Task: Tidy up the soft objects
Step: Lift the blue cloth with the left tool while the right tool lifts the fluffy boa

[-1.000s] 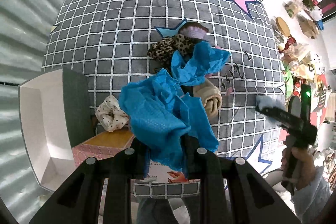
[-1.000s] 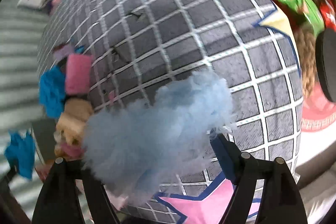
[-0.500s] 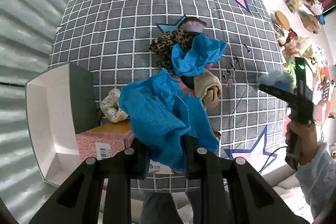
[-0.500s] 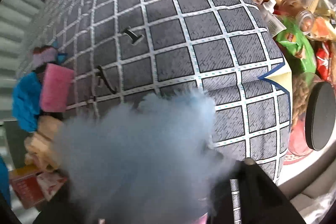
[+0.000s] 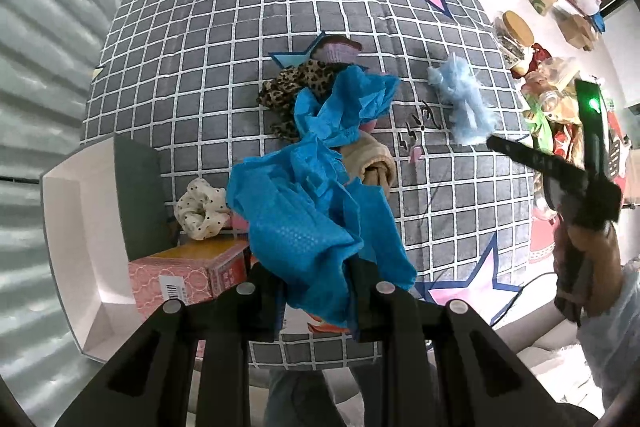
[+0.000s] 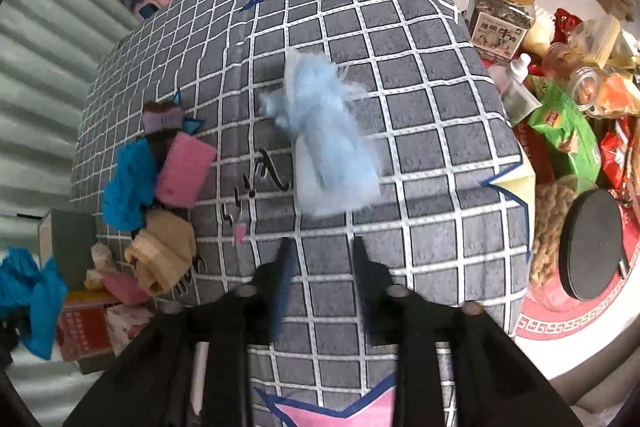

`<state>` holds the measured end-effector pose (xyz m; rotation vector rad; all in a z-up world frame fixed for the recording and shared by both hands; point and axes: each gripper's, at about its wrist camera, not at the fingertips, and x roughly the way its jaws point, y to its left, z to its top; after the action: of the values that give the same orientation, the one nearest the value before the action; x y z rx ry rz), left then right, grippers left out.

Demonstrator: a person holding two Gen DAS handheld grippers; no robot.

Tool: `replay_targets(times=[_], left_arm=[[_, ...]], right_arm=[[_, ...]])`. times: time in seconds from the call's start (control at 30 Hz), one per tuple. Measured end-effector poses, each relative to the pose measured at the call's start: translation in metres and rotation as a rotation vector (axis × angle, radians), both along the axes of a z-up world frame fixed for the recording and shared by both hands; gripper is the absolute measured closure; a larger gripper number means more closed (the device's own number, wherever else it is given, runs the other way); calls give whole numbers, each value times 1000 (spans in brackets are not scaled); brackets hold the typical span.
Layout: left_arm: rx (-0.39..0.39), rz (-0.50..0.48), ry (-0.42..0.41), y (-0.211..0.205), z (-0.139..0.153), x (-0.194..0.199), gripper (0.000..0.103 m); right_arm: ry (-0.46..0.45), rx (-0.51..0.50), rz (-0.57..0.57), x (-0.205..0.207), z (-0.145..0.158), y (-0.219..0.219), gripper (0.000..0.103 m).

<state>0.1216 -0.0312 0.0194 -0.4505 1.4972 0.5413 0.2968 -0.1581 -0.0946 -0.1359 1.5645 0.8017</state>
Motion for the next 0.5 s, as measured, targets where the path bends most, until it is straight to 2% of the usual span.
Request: replay_targets(times=[0.03,0.13,0.33,0.4,0.43,0.5], left_arm=[[-2,7,-3,2,1,0,77],[0,26,-2,7,0,1,77],[3,37,22,8,-7,5,77],[-1,34,29,8,-10,5,77],[1,31,33,7,-12,6,77],[-2,29,35,7,-13,6,77]], right_arm=[[-20,-6,-2,4,-1,3,21],[-79,-44,78,15,-7,29,21],[-60,-153,148,27,-52,77,21],[-62,-184,179,26,-63,86,39],[-51,-191,193,25,-68,88,56],[-53,-186,209,22,-68,88,68]])
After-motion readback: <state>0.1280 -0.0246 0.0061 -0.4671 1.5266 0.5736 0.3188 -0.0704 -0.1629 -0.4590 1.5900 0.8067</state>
